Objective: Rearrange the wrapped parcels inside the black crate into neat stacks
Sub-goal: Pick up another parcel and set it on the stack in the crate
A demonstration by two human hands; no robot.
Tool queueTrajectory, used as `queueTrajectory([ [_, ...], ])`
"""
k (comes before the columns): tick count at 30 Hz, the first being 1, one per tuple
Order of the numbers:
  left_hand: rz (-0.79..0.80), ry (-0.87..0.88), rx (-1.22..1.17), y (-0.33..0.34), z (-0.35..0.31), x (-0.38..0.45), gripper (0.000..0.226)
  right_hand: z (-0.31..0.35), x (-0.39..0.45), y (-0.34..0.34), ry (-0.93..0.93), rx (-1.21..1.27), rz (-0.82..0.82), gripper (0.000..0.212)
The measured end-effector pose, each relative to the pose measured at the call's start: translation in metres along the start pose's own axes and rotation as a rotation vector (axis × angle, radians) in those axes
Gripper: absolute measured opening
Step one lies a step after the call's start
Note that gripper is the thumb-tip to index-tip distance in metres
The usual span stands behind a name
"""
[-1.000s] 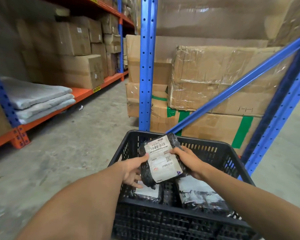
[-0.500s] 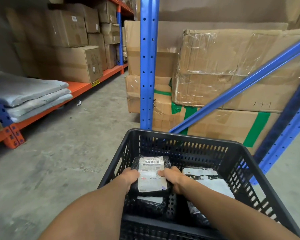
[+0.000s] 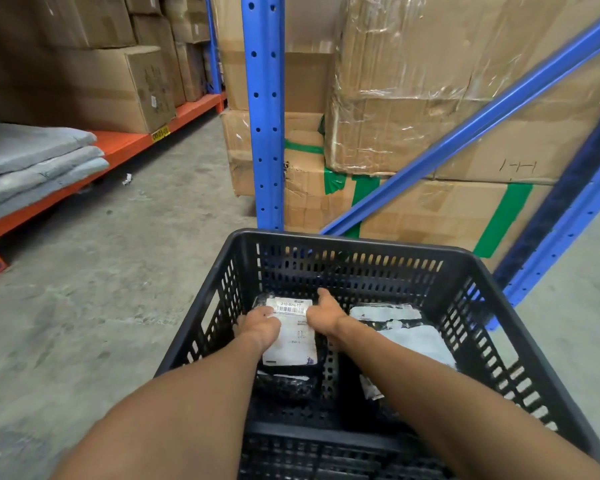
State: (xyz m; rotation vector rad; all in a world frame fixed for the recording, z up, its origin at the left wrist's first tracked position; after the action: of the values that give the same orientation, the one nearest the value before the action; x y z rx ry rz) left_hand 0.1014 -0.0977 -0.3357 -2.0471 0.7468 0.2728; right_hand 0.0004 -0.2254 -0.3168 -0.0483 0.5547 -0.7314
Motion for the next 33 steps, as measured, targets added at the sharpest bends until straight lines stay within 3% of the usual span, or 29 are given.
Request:
queueTrajectory([
  [3, -0.093, 0.105, 0.041, -0.007, -0.03, -0.017, 0.035, 0.028, -0.017, -0.036, -0.143, -0.047, -0.074, 0.061],
  [6, -0.105, 0.198, 0.066, -0.003, -0.053, -0.035, 0.032, 0.041, -0.034, -0.082, -0.221, -0.575, -0.176, 0.052],
  [8, -0.042, 0.243, 0.076, 0.009, -0.066, -0.047, 0.03, 0.029, -0.044, -0.114, -0.143, -0.878, -0.197, 0.051],
  [10, 0.161, 0.233, 0.111, 0.038, -0.073, -0.059, 0.023, 0.0, -0.053, -0.142, 0.051, -0.953, -0.101, 0.069],
  [13, 0.657, 0.117, 0.146, 0.091, -0.072, -0.102, 0.053, -0.036, -0.072, -0.165, 0.287, -0.865, 0.088, 0.103],
  [15, 0.798, 0.046, 0.138, 0.109, -0.074, -0.12, 0.07, -0.045, -0.083, -0.168, 0.365, -0.675, 0.122, 0.116],
  [17, 0.784, -0.028, 0.088, 0.11, -0.077, -0.127, 0.077, -0.044, -0.091, -0.164, 0.366, -0.676, 0.152, 0.117],
  [20, 0.772, -0.113, -0.018, 0.107, -0.078, -0.137, 0.084, -0.032, -0.094, -0.163, 0.258, -0.719, 0.131, 0.102],
  [23, 0.761, -0.14, -0.12, 0.094, -0.074, -0.141, 0.081, -0.024, -0.09, -0.174, 0.199, -0.51, 0.017, 0.08],
  [25, 0.763, -0.136, -0.228, 0.082, -0.072, -0.139, 0.084, -0.015, -0.093, -0.172, 0.177, -0.346, 0.002, 0.084],
  [29, 0.651, -0.089, -0.588, 0.041, -0.076, -0.112, 0.098, 0.037, -0.102, -0.152, -0.16, -0.197, 0.014, 0.103],
  [31, 0.638, -0.042, -0.815, 0.017, -0.083, -0.1, 0.099, 0.073, -0.119, -0.134, -0.505, -0.386, 0.023, 0.092],
  [33, 0.665, 0.035, -0.954, -0.003, -0.089, -0.096, 0.084, 0.098, -0.146, -0.112, -0.868, -0.646, -0.02, 0.075],
])
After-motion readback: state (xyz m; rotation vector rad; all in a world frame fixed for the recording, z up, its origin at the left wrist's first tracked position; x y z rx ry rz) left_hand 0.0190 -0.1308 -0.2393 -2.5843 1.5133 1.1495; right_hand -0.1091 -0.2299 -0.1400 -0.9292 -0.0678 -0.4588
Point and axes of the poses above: each hand's wrist, its own x-axis towards the middle knuckle, its own y-axis out of the palm, z = x × y, the point moved 9 cm from there along x, towards the middle knuckle, and after that the axes turned 14 degrees about x, right-handed, at the moved point
